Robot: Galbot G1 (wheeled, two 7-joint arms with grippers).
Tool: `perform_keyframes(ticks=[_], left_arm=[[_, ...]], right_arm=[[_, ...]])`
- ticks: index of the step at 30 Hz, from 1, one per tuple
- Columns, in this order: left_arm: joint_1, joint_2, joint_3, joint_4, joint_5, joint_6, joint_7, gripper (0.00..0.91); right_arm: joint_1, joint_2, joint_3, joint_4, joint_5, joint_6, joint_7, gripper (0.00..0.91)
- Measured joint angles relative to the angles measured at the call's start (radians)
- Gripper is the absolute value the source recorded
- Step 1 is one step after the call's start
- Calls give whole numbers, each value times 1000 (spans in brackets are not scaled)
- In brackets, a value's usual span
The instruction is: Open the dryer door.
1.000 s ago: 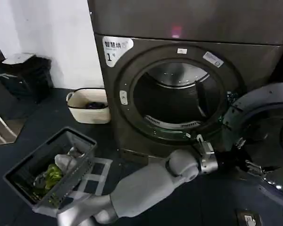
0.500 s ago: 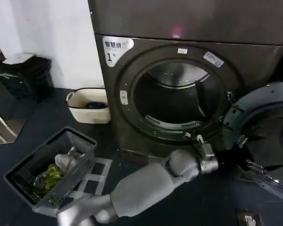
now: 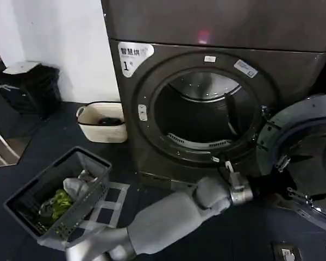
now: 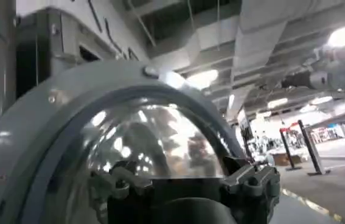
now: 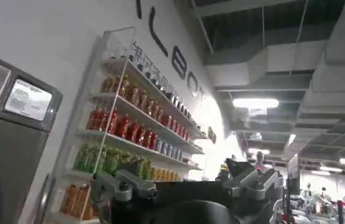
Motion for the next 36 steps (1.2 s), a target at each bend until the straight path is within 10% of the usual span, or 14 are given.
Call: perform_keyframes(ticks=[17, 36], left_arm=[[-24, 300, -20, -73, 82, -43, 74, 907], [-14, 764, -108, -171, 213, 179, 60, 907]], right_arm=[[4, -7, 44, -25, -44, 22, 30, 907], [35, -61, 83, -51, -168, 50, 41, 907]])
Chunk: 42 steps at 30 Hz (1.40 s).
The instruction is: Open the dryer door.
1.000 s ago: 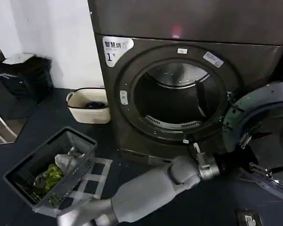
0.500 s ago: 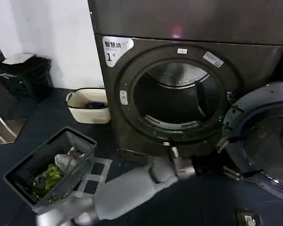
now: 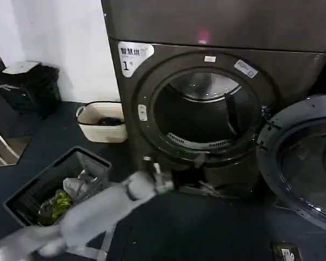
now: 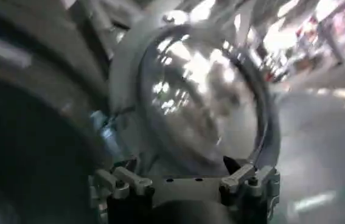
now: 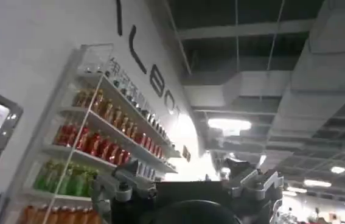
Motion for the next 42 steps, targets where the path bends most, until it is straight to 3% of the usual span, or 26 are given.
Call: perform_keyframes(ticks=[13, 22, 32, 42], left_arm=[[71, 342, -25, -134, -4, 140, 6, 907], [244, 570, -197, -227, 4, 253, 48, 907], [324, 721, -303, -271, -17, 353, 120, 907], [344, 799, -358, -243, -17, 358, 166, 907]], right_arm=[[24, -33, -3, -2, -42, -12, -2, 907], [34, -37, 6, 5, -59, -39, -9, 907], [34, -35, 6, 0, -60, -37, -19, 907], [29, -35, 8, 2, -72, -29, -31, 907]])
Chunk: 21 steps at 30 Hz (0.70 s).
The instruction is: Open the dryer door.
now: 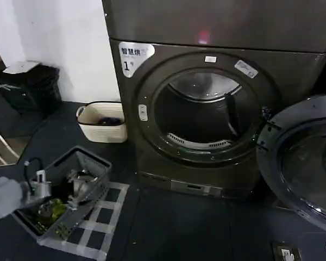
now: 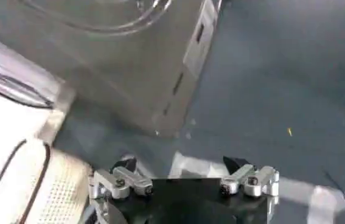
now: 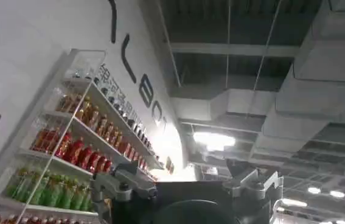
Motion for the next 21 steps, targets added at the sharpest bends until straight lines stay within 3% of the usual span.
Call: perform_keyframes(ticks=[21], left_arm=[[12, 69, -48, 85, 70, -52, 87, 907]], right_arm=[[-9, 6, 23, -8, -22, 12, -14, 907]])
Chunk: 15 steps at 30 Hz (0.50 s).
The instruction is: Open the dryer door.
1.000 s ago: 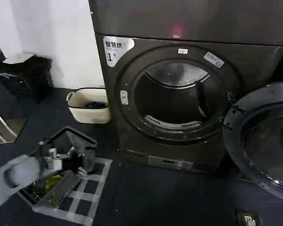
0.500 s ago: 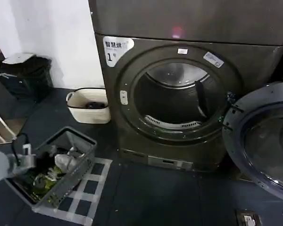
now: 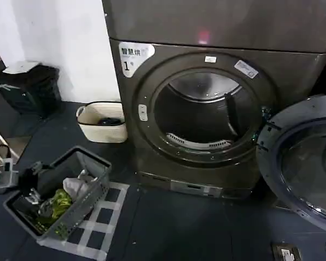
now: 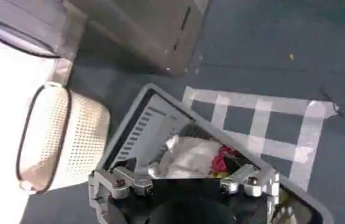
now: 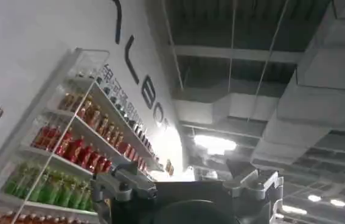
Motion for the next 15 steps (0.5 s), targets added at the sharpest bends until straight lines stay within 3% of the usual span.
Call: perform_keyframes(ticks=[4, 15], left_arm=[[3, 2, 0, 13, 35, -10, 32, 907], [5, -1, 0, 13, 38, -11, 11, 907]], right_arm=[[4, 0, -5, 7, -1, -1, -1, 907], [2, 4, -4, 9, 0, -3, -6, 907]])
